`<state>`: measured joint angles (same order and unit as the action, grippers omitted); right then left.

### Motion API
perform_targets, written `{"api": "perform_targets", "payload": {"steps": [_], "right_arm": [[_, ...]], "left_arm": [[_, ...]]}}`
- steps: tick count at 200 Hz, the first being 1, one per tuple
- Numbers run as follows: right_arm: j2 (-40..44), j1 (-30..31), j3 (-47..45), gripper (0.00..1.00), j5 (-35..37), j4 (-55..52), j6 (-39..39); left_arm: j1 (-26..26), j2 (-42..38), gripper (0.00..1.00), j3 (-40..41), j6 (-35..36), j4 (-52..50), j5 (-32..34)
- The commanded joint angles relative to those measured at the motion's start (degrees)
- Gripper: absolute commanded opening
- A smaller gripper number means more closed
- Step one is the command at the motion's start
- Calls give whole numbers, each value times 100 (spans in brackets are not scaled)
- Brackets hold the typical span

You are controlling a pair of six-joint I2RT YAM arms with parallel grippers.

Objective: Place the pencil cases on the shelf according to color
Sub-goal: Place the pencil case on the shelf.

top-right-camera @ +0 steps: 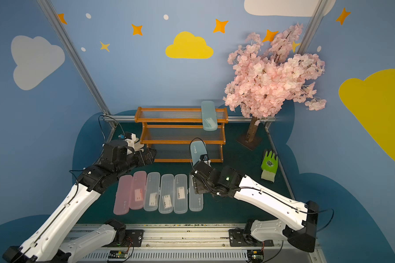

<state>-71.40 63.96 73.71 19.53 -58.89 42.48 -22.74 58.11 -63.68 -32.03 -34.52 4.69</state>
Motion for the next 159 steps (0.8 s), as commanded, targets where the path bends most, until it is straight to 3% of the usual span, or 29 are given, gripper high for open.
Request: {"api": "perform_targets", "payload": {"steps": [1, 24, 64, 127, 159], "right_arm": [[-30, 31, 284, 68, 313, 501, -382], [-151, -43, 514, 69, 466, 838, -609], [-962, -723, 1508, 70, -29, 880, -1094], [-2738, -1625, 3762, 71, -540, 758, -1695], [-3641, -2013, 4980, 73, -594, 322, -1649]], "left_arm": [[84, 249, 100, -136, 201, 94, 8], [137, 434, 100, -208, 202, 264, -90], [191, 697, 100, -371, 250, 440, -204], [341, 1104, 100, -343, 203, 745, -579], [411, 1176, 100, -279, 145, 828, -771]]}}
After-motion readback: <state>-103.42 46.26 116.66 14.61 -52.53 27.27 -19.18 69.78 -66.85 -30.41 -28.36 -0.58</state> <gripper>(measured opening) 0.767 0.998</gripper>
